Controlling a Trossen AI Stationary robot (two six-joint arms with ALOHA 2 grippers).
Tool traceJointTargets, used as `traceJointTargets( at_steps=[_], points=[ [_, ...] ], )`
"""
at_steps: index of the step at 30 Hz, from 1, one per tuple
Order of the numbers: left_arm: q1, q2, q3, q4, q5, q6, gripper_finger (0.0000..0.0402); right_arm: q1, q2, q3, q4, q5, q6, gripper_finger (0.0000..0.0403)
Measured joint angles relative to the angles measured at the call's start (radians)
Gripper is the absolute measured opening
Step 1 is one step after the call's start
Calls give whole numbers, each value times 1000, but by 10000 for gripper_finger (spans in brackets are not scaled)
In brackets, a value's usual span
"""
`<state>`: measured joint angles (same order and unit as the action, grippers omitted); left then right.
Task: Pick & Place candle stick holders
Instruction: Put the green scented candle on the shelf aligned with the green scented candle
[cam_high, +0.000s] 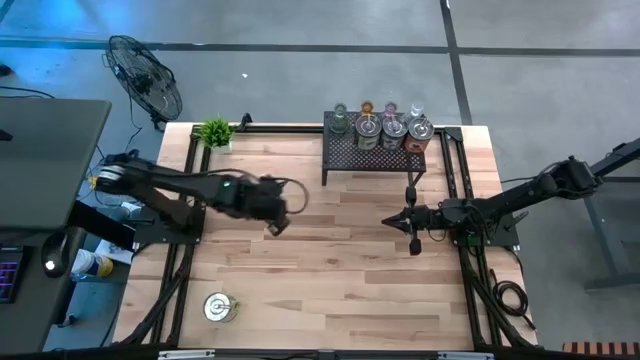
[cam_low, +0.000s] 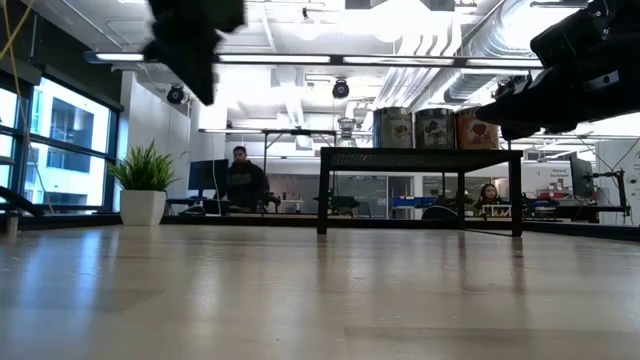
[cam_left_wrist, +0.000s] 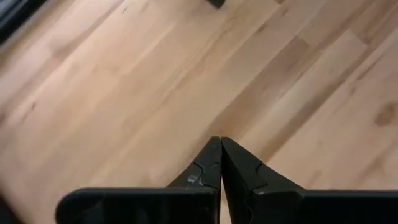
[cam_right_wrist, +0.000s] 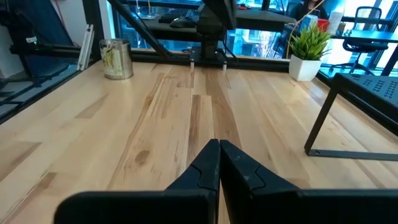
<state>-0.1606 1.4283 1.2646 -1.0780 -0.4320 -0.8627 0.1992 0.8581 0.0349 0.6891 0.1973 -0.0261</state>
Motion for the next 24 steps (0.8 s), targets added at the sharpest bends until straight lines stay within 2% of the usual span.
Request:
traceJointTargets(
  at_steps=[6, 11, 15, 19, 24],
  points=[
    [-166, -158, -76, -163, 18, -320, 0, 0, 0, 0, 3, -4, 0, 0],
    [-325, -200, -105, -145, 183, -490, 0, 0, 0, 0, 10, -3, 0, 0],
    [-420, -126, -81, -38, 263, -550, 0, 0, 0, 0, 12, -3, 0, 0],
    [-491, -1, 18, -59, 346, -632, 8, 0, 0, 0, 16, -3, 0, 0],
    [-558, 140, 170, -102, 441, -822, 66, 0, 0, 0, 16, -3, 1, 0]
  ],
)
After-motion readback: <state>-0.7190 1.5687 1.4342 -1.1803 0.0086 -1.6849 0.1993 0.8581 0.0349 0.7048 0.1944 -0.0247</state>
